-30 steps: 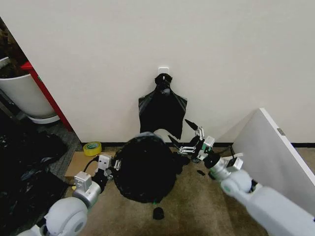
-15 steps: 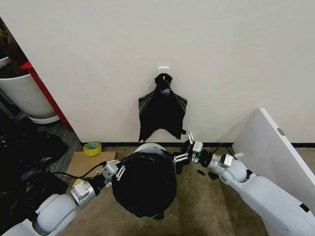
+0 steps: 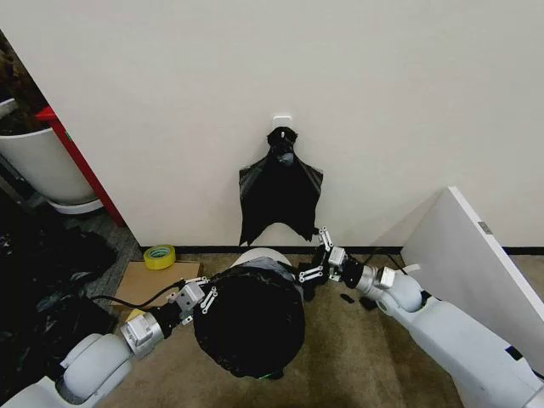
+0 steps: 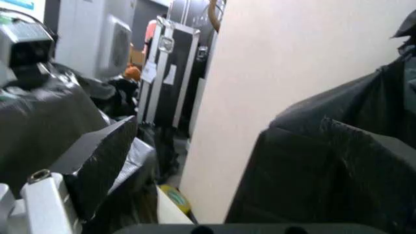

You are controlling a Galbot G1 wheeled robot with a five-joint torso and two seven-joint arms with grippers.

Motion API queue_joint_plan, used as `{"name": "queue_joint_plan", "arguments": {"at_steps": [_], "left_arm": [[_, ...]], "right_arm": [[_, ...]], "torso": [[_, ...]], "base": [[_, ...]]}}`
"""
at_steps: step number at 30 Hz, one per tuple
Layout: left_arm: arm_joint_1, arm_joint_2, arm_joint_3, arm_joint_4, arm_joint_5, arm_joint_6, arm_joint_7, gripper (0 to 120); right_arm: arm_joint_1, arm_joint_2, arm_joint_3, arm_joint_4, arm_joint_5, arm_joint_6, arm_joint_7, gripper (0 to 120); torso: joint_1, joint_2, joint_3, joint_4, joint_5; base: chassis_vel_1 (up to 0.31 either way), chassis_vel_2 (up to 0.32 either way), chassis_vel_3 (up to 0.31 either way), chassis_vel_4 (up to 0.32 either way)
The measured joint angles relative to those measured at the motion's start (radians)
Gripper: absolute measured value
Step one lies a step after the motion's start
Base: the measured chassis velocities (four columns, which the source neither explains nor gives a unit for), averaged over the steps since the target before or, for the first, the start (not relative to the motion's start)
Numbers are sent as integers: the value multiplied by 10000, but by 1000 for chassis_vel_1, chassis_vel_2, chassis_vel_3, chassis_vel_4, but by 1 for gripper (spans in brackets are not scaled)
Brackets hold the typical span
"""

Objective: Place the garbage bag over the trash bin.

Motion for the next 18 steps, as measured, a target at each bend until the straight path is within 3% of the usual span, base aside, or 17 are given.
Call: {"name": "queue_joint_plan", "arguments": {"at_steps": [6,12,18], "left_arm": [[47,-35,-16,-93,-110,-9,-36,0],[150,-88,-88,-229,-172,-10,-78,0],[187,-169,-93,-241,-169,-13,-78,0]], "right_arm": [[-108,116,-38,-202,-530,49,-182,100],[-105,329,51,-541,-2202,64,1669,100],[-91,408,44,-593,-2667,210,2256,100]], "torso": [[0,0,0,0,3],[0,0,0,0,2],[0,0,0,0,2]], "base": [[0,0,0,0],[0,0,0,0],[0,0,0,0]]}}
